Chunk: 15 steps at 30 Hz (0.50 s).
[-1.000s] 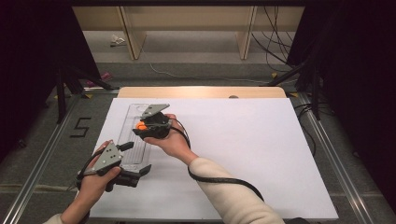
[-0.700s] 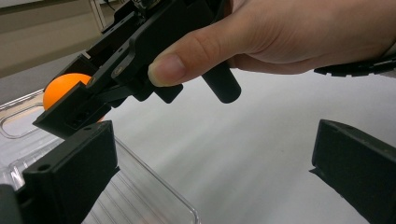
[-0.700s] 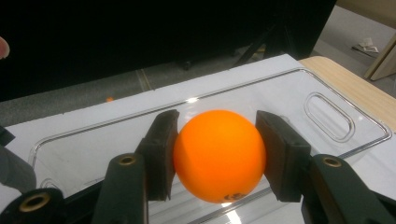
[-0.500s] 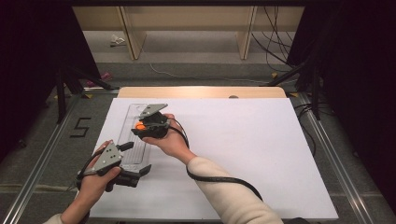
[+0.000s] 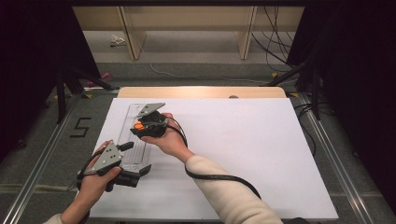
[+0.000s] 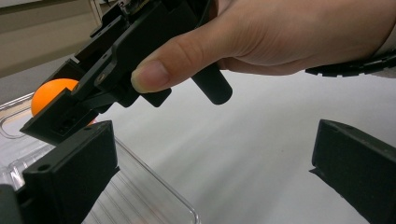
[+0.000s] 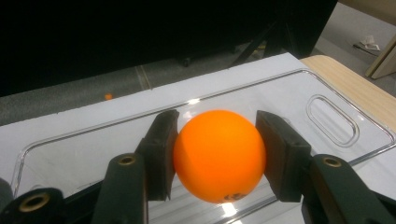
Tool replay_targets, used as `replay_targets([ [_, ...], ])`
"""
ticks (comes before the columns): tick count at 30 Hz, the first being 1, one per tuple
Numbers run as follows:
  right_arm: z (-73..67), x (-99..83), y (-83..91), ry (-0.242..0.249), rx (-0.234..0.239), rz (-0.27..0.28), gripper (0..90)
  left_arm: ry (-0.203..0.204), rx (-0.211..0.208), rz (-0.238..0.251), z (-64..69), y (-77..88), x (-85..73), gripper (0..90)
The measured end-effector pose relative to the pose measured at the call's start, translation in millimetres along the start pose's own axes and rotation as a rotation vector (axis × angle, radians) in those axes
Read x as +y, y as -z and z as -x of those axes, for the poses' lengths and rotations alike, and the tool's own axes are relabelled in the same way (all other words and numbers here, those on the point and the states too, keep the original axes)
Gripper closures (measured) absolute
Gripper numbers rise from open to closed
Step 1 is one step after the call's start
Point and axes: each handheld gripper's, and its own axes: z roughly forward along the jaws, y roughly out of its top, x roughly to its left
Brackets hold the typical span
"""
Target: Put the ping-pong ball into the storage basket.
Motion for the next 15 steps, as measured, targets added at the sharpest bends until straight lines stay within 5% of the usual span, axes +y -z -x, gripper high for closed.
replay_targets([
  [15, 0.8, 2.8, -5.5, 0.009, 0.0, -0.01, 51.3, 0.0, 0.0, 0.0, -0.1, 0.0, 0.0, 0.0],
])
